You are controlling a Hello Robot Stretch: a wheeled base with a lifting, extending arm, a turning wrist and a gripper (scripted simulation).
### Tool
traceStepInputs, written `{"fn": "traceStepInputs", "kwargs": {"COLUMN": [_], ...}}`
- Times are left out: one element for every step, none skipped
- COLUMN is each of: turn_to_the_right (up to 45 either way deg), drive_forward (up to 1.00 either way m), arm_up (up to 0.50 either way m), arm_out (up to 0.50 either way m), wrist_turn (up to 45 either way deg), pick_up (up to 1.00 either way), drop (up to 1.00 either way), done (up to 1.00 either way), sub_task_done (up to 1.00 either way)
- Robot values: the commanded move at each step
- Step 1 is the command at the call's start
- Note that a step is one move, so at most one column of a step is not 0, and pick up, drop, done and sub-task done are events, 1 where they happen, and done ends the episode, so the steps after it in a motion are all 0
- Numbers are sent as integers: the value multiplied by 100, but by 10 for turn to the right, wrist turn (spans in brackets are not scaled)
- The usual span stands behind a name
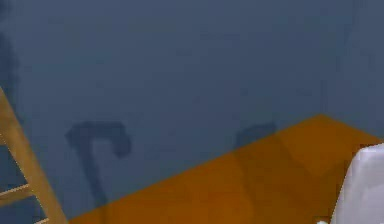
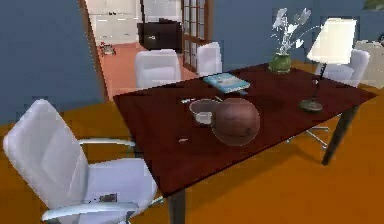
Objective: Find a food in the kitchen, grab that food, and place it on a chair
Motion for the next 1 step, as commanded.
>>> {"fn": "traceStepInputs", "kwargs": {"turn_to_the_right": [450], "drive_forward": [0], "arm_up": [0], "arm_out": [0], "wrist_turn": [0], "pick_up": [0], "drop": [0], "done": [0], "sub_task_done": [0]}}
